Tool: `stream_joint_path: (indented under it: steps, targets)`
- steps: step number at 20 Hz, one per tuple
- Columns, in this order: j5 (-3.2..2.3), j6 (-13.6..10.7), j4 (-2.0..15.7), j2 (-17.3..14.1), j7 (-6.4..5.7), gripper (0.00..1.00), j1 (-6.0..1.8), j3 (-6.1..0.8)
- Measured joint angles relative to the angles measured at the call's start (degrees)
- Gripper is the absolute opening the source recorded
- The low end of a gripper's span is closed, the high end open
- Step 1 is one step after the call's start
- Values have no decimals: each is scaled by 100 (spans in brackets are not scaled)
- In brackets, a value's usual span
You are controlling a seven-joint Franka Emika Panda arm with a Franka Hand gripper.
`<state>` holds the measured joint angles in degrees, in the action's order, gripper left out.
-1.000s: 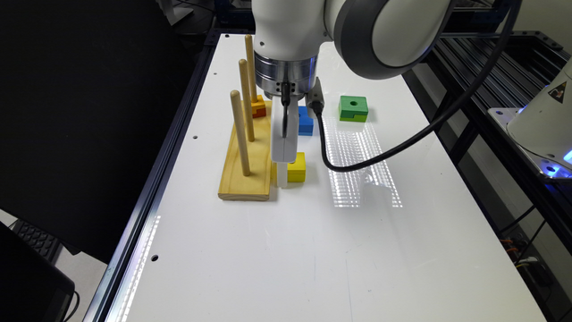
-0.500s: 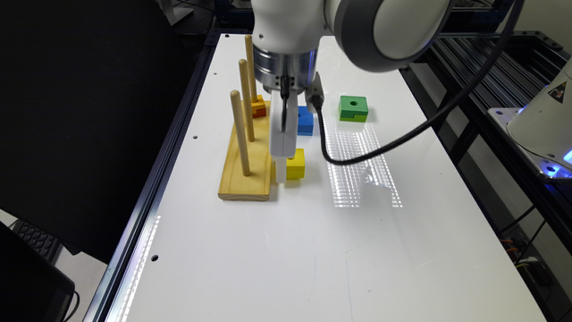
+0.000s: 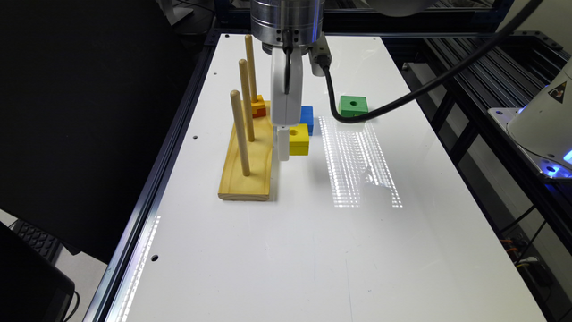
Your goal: Pick up yellow block.
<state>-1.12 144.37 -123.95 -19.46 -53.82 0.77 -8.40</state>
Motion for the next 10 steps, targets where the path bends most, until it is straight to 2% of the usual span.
stream_joint_path:
  steps: [2,7,10]
  targets:
    - [1,-110,2,147,0,0,0,-3]
    - [13,-668,-4,706,-7,0,0,-22]
    - [13,-737,-2,791,-8,0,0,-25]
